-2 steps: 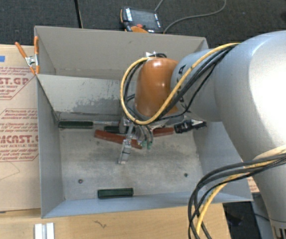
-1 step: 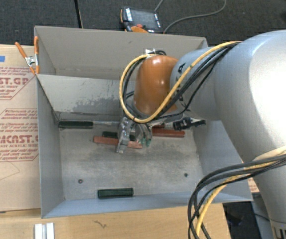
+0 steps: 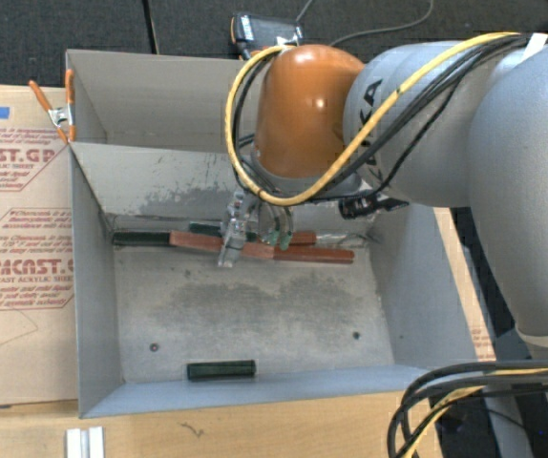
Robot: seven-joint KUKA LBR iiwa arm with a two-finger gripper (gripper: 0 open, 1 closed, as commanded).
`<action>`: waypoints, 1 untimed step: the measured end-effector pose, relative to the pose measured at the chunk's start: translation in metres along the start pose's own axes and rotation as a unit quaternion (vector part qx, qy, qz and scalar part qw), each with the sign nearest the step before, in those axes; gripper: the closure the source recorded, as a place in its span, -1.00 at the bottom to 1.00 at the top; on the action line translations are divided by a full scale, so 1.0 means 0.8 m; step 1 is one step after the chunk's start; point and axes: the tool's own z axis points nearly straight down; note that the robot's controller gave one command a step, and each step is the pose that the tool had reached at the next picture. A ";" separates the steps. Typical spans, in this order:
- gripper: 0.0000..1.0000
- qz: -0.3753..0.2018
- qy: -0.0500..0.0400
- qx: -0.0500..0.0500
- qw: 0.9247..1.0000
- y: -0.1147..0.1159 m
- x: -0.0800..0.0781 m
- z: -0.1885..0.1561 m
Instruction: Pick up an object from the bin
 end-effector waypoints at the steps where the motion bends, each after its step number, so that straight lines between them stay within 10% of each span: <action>1: 1.00 0.083 0.002 0.002 0.997 -0.043 0.014 -0.074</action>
Offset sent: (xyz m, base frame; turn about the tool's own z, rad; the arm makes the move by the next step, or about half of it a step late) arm -0.0187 -0.0320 0.0577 0.1669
